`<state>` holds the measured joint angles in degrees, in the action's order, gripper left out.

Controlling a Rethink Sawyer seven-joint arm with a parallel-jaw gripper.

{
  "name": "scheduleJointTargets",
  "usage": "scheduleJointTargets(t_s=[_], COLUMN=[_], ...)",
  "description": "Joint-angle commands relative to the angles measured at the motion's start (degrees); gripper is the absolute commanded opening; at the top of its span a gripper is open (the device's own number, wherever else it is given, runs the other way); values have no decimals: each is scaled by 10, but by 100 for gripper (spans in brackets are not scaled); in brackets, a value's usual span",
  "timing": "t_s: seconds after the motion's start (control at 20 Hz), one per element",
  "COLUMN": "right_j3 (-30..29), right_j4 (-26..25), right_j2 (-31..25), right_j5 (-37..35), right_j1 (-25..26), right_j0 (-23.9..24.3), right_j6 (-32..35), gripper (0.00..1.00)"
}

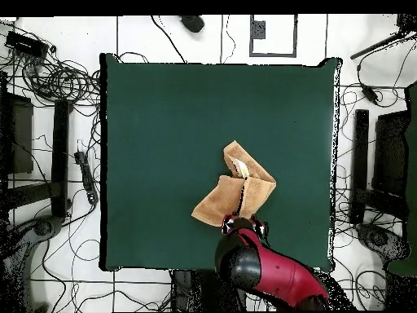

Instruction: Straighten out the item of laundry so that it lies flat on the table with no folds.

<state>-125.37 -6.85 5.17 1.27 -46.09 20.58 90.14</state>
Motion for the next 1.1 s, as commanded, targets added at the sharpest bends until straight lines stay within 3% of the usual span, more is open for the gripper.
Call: scheduleJointTargets(t_s=[0.05, 0.2, 0.35, 0.6, 1.1], right_j3=[-40, -31, 10, 65, 119], right_j4=[28, 41, 51, 49, 79], right_j2=[-28, -29, -37, -14, -22], right_j5=[-180, -249, -275, -264, -205], right_j1=[-108, -160, -164, -118, -23], right_j0=[-23, -33, -58, -115, -145], right_j6=[72, 73, 89, 136, 141], gripper=[100, 100, 100, 100, 100])
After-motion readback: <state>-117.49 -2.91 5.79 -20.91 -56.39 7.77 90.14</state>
